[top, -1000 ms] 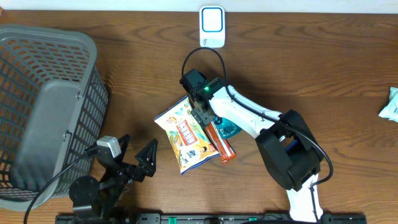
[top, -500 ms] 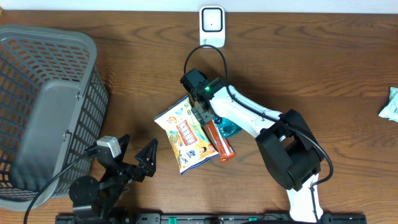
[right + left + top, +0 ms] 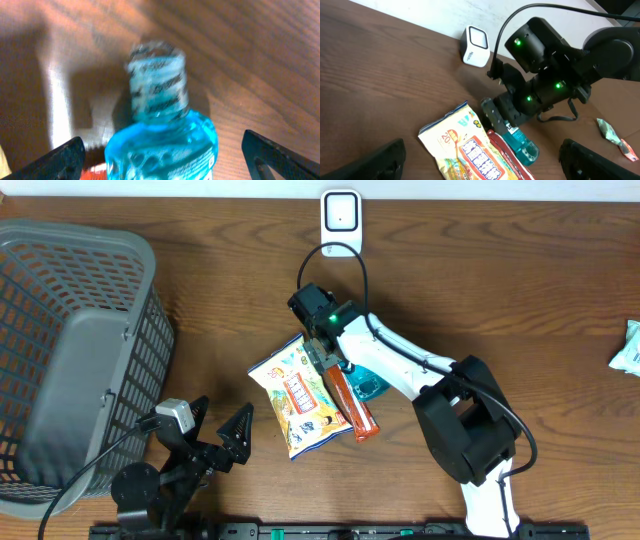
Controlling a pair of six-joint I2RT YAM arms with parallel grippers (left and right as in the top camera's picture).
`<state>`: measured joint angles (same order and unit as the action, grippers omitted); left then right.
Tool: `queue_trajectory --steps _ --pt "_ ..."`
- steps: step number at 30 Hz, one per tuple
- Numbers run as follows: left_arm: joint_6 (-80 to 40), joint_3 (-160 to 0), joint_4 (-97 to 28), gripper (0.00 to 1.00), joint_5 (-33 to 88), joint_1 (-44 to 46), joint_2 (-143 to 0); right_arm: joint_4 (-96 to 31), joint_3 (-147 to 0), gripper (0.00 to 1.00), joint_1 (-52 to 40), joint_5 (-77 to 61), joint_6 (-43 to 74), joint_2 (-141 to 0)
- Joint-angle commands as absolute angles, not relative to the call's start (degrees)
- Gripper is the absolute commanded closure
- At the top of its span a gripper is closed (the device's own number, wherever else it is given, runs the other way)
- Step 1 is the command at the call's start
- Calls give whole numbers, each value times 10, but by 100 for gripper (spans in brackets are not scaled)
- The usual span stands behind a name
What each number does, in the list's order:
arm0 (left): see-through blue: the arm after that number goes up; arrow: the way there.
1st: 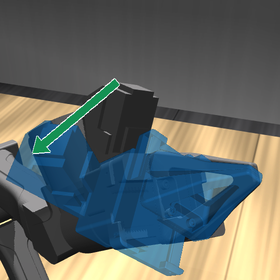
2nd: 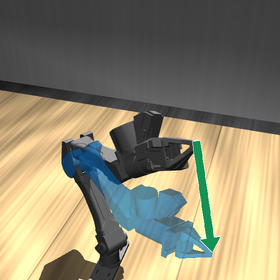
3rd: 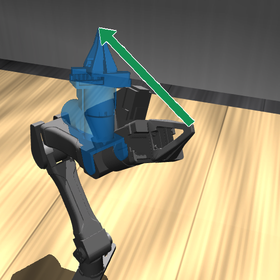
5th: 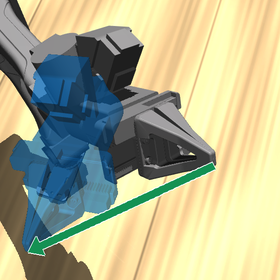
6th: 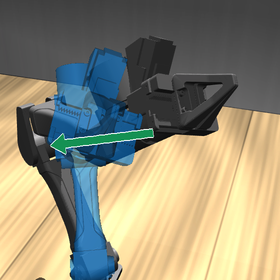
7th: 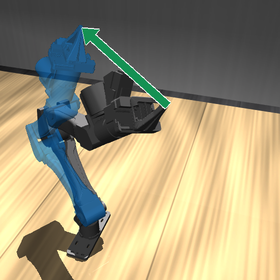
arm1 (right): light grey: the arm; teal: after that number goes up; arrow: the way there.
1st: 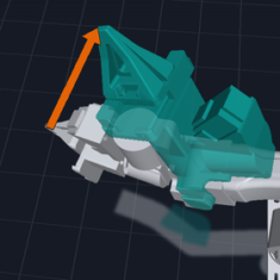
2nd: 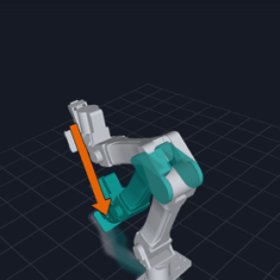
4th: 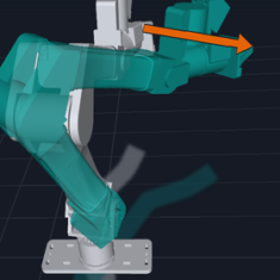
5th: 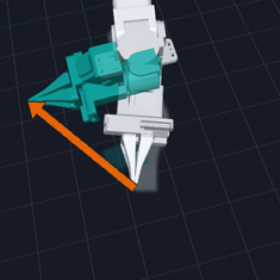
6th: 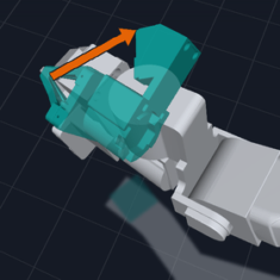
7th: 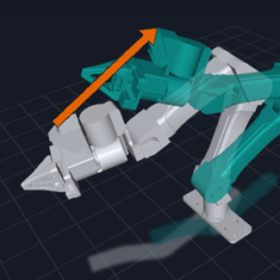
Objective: Scan the item barcode
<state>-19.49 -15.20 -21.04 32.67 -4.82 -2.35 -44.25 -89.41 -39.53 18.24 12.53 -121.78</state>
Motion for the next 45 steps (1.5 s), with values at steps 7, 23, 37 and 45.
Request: queue_trajectory --steps 7,23,37,45 --pt "-194 -151 -210 2 330 -50 -21 -413 -859 13 -369 194 163 -1222" --pt "-194 -151 -210 2 330 -50 -21 -403 -832 58 -364 109 163 -1223" --pt "-194 -151 -210 2 330 -50 -21 -404 -835 59 -336 67 154 -1223" --pt "-194 -151 -210 2 330 -50 -21 -405 -848 44 -306 22 145 -1223"
